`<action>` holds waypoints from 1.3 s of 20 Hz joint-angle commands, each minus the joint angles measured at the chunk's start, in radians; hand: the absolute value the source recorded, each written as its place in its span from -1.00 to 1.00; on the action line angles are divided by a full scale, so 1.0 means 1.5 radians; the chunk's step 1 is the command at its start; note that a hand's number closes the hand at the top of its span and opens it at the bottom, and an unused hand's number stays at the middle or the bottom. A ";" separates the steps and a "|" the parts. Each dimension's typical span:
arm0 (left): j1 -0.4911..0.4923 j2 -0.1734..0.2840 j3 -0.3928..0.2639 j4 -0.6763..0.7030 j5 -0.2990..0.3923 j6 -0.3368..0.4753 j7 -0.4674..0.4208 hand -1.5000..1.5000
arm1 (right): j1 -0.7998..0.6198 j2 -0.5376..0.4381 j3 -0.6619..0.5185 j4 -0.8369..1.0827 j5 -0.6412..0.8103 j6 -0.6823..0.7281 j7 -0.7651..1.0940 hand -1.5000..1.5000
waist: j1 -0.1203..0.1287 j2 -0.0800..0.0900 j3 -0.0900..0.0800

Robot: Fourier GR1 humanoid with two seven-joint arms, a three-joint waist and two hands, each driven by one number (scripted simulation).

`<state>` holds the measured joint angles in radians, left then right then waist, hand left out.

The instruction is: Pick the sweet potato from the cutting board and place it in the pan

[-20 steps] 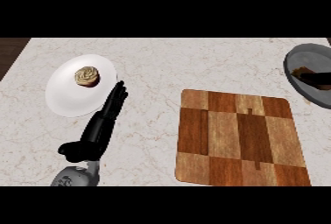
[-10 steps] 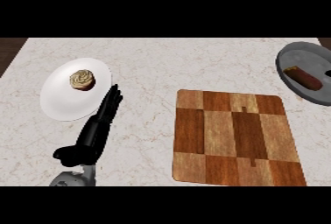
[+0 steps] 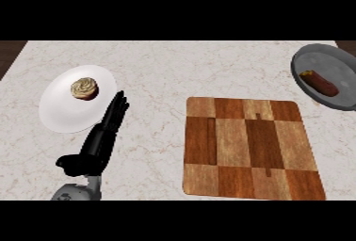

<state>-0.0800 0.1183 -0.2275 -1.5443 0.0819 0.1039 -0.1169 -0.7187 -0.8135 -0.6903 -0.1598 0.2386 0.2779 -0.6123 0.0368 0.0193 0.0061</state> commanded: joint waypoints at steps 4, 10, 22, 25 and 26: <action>0.028 -0.016 -0.018 -0.026 -0.011 0.003 0.004 0.00 | 0.050 0.006 0.016 -0.018 0.004 0.038 -0.074 -1.00 | 0.001 -0.003 -0.001; 0.011 -0.009 0.010 -0.014 -0.007 -0.001 0.006 0.00 | 0.111 0.000 0.029 -0.017 0.010 0.062 -0.129 -1.00 | -0.006 -0.005 -0.001; 0.036 -0.021 0.005 -0.050 -0.021 -0.006 0.029 0.00 | 0.108 -0.017 0.057 -0.027 0.010 0.039 -0.096 -1.00 | -0.009 -0.008 -0.002; 0.032 -0.016 0.009 -0.051 -0.026 -0.013 0.025 0.00 | 0.106 0.002 0.065 -0.025 0.014 0.014 -0.102 -1.00 | -0.009 -0.007 -0.002; 0.027 -0.011 0.032 -0.002 -0.017 -0.024 -0.016 0.00 | 0.121 -0.024 0.064 -0.025 0.015 0.033 -0.123 -1.00 | -0.010 -0.006 -0.002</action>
<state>-0.0381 0.1007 -0.2025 -1.5823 0.0530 0.0801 -0.1046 -0.5669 -0.8273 -0.6063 -0.1949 0.2554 0.3157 -0.7598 0.0251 0.0095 0.0035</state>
